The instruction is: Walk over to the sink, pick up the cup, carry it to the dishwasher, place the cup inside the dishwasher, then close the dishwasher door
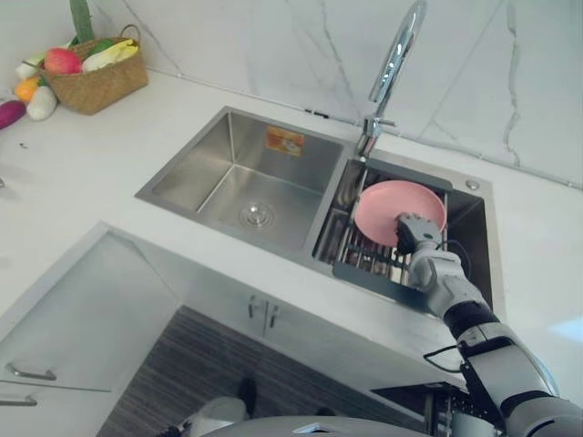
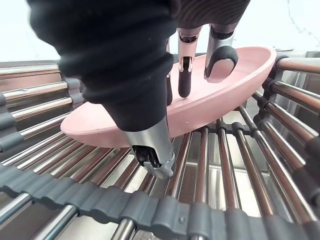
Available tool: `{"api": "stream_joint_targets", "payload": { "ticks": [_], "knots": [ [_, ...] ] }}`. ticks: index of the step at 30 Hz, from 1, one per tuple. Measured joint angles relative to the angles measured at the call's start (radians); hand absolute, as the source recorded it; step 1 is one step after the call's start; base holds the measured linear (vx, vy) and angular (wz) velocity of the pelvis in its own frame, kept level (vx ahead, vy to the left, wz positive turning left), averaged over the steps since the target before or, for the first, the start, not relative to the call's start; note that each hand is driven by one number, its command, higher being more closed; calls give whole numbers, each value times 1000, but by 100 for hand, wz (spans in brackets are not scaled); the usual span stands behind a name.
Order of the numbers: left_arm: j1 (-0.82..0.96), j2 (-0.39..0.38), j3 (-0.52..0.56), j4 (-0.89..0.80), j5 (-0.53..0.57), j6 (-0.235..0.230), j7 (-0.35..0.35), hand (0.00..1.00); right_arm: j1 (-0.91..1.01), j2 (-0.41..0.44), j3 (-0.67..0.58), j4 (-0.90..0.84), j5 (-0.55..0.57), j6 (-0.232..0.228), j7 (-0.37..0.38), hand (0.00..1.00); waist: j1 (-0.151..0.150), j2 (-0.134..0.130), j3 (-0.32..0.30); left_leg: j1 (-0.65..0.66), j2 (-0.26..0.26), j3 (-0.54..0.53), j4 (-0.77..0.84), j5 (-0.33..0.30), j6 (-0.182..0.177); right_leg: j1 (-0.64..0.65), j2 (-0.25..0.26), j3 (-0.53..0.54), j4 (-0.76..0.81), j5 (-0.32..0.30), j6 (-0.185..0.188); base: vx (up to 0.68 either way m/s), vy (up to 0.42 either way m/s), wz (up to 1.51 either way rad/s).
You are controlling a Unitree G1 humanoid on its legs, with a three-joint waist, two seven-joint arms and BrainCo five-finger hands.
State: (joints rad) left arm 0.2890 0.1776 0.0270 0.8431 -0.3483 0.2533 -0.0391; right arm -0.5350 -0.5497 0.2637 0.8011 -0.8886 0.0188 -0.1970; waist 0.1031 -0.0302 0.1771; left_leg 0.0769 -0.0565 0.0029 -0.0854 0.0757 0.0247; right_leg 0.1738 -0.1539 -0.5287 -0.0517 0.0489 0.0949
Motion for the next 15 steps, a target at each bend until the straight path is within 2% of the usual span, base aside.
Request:
{"api": "stream_joint_targets", "payload": {
  "ticks": [7, 10, 15],
  "knots": [
    [2, 1, 1, -1, 1, 0, -19, 0, 0, -51, 0, -8, 1, -57, -56, 100, -4, 10, 6, 0, 0, 1, 0, 0, 0, -1, 0, 2, 1, 0, 0, 0, 0, 0],
    [13, 0, 0, -8, 1, -1, -20, 0, 0, -85, 0, -49, 21, -73, -77, 100, -18, 14, 8, 0, 2, 6, 0, 0, 0, -5, 1, 9, 1, 1, 0, 1, 3, -9],
    [18, 0, -1, -6, 1, -1, -27, 0, 0, -164, -15, -125, 38, -109, -140, 100, -24, 19, 8, -4, 7, 24, 0, -4, -1, -20, 4, 31, 1, 5, -3, 5, 4, -11]
  ]
}}
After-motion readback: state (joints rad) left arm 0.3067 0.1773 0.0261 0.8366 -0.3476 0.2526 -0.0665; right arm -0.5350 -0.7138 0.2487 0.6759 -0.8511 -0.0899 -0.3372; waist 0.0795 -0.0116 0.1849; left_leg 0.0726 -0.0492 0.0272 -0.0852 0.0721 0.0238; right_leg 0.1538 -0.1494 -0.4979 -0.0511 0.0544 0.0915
